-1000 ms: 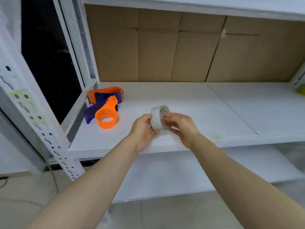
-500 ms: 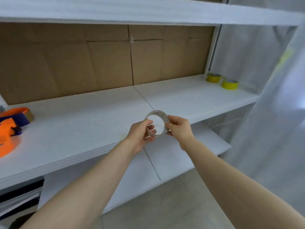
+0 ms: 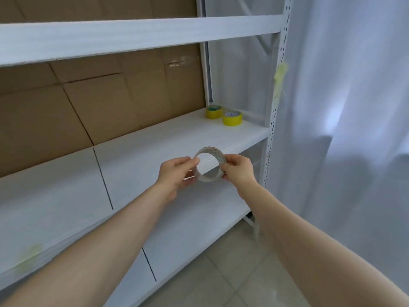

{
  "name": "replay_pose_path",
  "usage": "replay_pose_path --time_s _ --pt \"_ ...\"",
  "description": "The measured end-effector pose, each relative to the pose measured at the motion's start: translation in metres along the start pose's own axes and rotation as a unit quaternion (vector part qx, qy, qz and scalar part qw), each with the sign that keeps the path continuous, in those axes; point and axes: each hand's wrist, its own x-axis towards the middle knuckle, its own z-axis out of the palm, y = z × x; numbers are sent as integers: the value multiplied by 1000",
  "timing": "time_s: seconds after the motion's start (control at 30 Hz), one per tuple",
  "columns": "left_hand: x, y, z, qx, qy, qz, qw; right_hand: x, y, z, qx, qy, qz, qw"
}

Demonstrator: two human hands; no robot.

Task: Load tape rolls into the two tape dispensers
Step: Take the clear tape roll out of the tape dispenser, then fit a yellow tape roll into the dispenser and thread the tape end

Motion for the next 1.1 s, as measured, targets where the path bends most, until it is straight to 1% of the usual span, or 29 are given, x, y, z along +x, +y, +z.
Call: replay_pose_path --time_s 0.1,0.23,0.47,0.57,0.67,0.73,0.8,0.87,0.9,0.97,1.0,1.03,1.07,1.1 --pt "33 3 34 27 -6 12 1000 38 7 -20 10 17 5 1000" --pt "94 7 69 18 -10 7 1000 101 13 -41 -6 30 3 1000" --pt "217 16 128 -20 12 -35 999 242 13 -61 -11 0 17 1000" --pt "261 18 148 -43 29 -51 997 291 15 -71 -8 -18 9 1000" --pt "291 20 159 -52 57 -62 995 328 21 -80 -10 -36 20 999" --pt "307 21 159 -62 86 -69 992 354 28 -85 -39 -47 18 998" --pt "320 22 157 -74 117 -76 987 381 32 -88 -104 -52 -6 993" --pt "332 20 156 -79 149 -82 982 407 34 -87 -219 -72 -48 972" --pt "337 18 156 -81 162 -86 980 419 36 -86 -290 -91 -76 950" --pt "344 14 159 -87 184 -92 975 442 42 -82 -419 -147 -142 885" --pt "347 12 163 -91 198 -93 972 452 45 -80 -461 -173 -162 855" --pt "350 10 167 -96 216 -94 967 462 50 -78 -487 -194 -174 834" --pt "353 8 172 -101 236 -96 962 472 55 -77 -497 -211 -186 821" --pt "354 7 178 -107 255 -98 956 480 59 -76 -483 -223 -188 825"
